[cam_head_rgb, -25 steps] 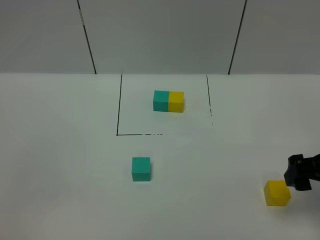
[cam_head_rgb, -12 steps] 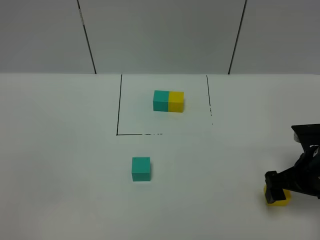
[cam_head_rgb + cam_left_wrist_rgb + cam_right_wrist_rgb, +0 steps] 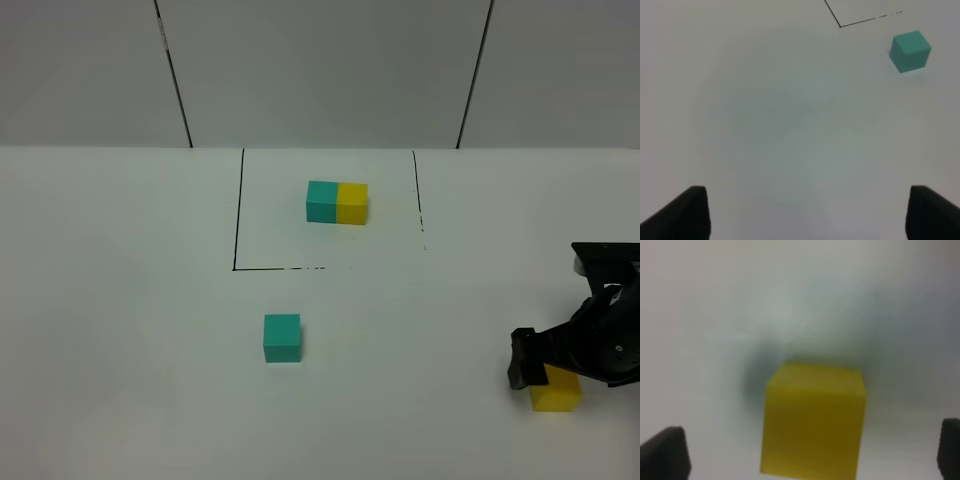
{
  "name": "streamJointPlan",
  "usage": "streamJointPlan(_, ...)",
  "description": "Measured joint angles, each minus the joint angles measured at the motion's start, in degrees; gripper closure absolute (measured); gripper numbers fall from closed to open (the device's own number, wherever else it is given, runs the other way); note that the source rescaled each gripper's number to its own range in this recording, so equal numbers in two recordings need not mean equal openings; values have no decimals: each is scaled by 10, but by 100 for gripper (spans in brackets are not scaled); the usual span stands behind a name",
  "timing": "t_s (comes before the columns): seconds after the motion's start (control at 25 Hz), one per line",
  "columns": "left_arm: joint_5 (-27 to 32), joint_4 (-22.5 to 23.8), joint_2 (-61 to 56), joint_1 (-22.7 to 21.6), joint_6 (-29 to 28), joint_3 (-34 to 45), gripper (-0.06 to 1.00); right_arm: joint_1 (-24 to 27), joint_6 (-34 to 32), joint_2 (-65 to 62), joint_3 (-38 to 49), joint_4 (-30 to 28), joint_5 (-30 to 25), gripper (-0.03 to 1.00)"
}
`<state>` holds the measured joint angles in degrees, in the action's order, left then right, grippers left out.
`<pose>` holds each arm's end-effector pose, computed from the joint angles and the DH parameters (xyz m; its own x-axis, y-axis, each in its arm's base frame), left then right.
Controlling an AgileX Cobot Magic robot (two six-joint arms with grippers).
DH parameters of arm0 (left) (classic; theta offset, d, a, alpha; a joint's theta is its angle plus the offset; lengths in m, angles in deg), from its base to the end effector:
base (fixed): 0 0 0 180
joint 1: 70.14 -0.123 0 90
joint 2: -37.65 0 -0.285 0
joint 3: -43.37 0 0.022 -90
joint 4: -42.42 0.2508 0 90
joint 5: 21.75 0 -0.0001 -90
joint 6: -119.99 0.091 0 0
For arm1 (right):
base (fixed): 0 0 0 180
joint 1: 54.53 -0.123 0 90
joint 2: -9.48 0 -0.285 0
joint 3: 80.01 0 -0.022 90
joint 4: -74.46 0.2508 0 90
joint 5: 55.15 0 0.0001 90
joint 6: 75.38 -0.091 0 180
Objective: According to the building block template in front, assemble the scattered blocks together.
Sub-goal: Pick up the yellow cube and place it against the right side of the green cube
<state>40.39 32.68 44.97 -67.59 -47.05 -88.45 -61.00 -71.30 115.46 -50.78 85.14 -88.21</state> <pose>-0.0091 -0.0132 0.2781 -0.4275 0.1632 -0.8892 0.2416 0.9684 0.0616 0.2869 0.0418 0.1460 -0.9791 -0.0255 -0.2019 -0.0498 0.9919 0.1165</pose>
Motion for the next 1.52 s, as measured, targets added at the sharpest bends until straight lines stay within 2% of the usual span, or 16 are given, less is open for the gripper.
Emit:
streamJointPlan(0.16,0,0,0,0,0,0,-4,0,-5,25,0,0,22,-3)
streamJointPlan(0.4,0,0,0,0,0,0,-4,0,-5,49,-2,0,20,-1)
streamJointPlan(0.44,0,0,0,0,0,0,-4,0,-5,51,-3,0,19,6)
streamJointPlan(0.48,0,0,0,0,0,0,-4,0,-7,52,-4,0,19,19)
streamJointPlan(0.56,0,0,0,0,0,0,-4,0,-9,52,-7,0,19,55)
streamJointPlan(0.6,0,0,0,0,0,0,-4,0,-10,52,-9,0,19,80)
streamJointPlan(0.64,0,0,0,0,0,0,-4,0,-11,52,-11,1,16,97)
streamJointPlan(0.8,0,0,0,0,-1,0,-4,0,-5,52,-15,0,7,95)
streamJointPlan(0.92,0,0,0,0,-1,0,-4,-1,43,52,-42,-12,-31,95)
streamJointPlan(1.16,0,0,0,0,-1,0,-4,-33,235,52,-152,-35,-132,95)
streamJointPlan(1.36,0,0,0,0,-1,0,-4,-86,438,52,-213,-49,-155,95)
streamJointPlan(1.52,0,0,0,0,-1,0,-4,-132,548,62,-248,-51,-162,95)
